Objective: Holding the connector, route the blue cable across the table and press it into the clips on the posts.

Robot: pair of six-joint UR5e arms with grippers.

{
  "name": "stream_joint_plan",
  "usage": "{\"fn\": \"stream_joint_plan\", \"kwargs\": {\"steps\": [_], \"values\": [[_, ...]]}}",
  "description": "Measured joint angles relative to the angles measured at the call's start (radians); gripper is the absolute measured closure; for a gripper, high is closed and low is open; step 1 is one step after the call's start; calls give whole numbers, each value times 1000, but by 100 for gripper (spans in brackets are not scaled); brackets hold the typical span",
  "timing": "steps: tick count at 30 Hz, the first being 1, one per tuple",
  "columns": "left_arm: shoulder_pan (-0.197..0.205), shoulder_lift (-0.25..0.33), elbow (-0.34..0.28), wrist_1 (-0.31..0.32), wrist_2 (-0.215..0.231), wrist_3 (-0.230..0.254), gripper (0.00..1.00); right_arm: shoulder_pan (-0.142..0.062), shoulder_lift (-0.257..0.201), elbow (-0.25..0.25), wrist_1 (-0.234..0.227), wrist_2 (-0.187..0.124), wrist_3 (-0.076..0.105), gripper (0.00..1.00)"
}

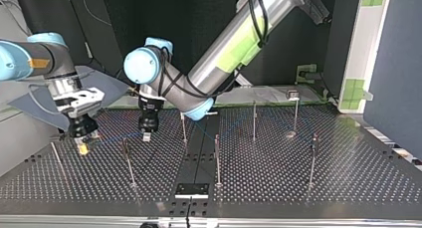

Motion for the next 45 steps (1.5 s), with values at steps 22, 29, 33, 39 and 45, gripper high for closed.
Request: {"fn": "stream_joint_plan", "kwargs": {"steps": [22,29,33,39,45], "values": [[-52,-2,12,21,-89,38,100,-33,18,-15,2,-29,-16,100],[-64,-2,12,-6,-141,33,100,-30,17,-14,4,-46,-22,100],[-63,0,12,-10,-153,29,100,-28,17,-15,4,-48,-27,100],[-65,0,13,2,-155,27,100,-28,10,-16,4,-56,-33,100],[-57,2,18,33,-151,26,100,-31,6,-18,3,-64,-34,100]]}}
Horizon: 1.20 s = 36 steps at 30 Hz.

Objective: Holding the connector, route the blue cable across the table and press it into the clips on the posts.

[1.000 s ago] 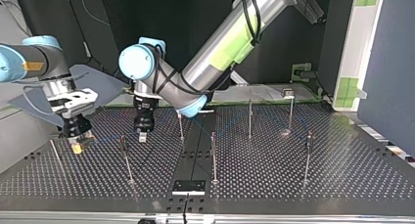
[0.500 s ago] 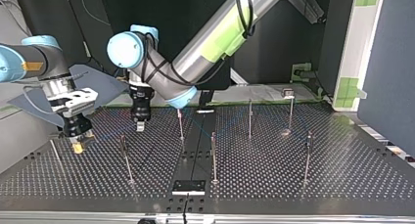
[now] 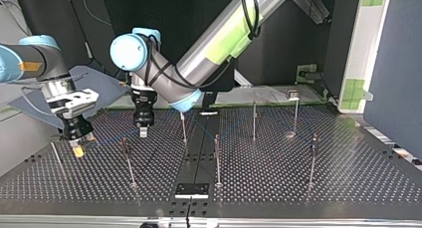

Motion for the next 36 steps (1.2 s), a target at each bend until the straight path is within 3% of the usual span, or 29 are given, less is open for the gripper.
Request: {"fn": "stream_joint_plan", "kwargs": {"steps": [10,18,27,30,32,33,35,36], "values": [[25,-1,11,58,40,-1,100,-3,3,-1,-9,-11,3,100],[48,-1,12,51,76,-7,100,-4,32,-1,-19,-14,3,100],[71,-3,10,43,88,-10,100,11,32,8,-19,-12,3,100],[76,-3,9,40,90,-11,93,12,32,9,-19,-12,3,100],[76,-3,9,33,90,-12,77,12,32,9,-19,-11,3,100],[76,-3,8,30,90,-12,77,11,32,9,-19,-11,3,100],[73,-3,3,21,90,-16,51,10,32,8,-19,-11,3,100],[71,-2,1,16,90,-20,51,10,32,8,-19,-11,3,100]]}}
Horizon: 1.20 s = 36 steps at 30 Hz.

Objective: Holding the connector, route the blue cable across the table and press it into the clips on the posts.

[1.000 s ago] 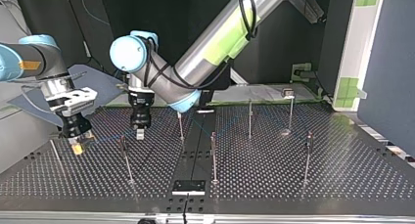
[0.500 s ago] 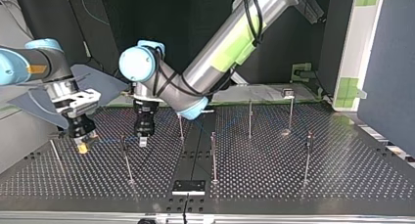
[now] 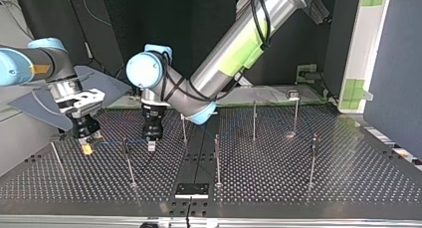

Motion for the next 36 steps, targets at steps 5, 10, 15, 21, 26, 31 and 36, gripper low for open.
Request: {"fn": "stream_joint_plan", "kwargs": {"steps": [5,10,15,21,26,31,36], "values": [[-13,0,-23,-35,-18,-31,0,0,0,0,0,-1,0,100],[-24,0,-32,-78,-37,-61,0,0,0,0,0,-1,0,100],[-34,1,-33,-116,-43,-84,0,0,0,0,0,-1,0,100],[-45,7,-34,-169,-48,-98,0,0,0,0,0,0,0,100],[-52,17,-39,-211,-57,-99,0,0,0,0,0,-1,0,100],[-67,52,-73,-195,-52,-91,0,0,0,0,0,-1,0,100],[-89,93,-114,-157,-48,-88,0,0,0,0,0,-1,0,100]]}}
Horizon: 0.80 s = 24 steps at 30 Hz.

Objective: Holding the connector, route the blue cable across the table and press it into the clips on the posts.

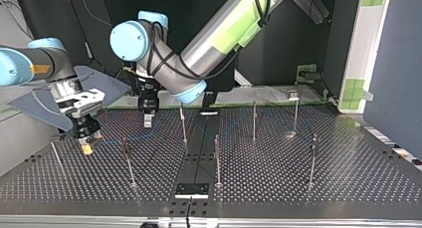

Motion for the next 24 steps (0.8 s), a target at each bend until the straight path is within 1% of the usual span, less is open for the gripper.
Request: {"fn": "stream_joint_plan", "kwargs": {"steps": [4,8,12,18,24], "values": [[-16,35,-35,35,-2,0,0,0,0,0,0,0,0,100],[-23,65,-65,64,-5,3,0,0,0,0,0,0,0,100],[-20,95,-95,95,-2,-3,0,0,0,0,0,0,0,100],[-18,142,-142,142,26,-17,0,0,0,0,0,0,0,100],[-20,192,-192,191,16,-32,0,0,0,0,0,0,0,100]]}}
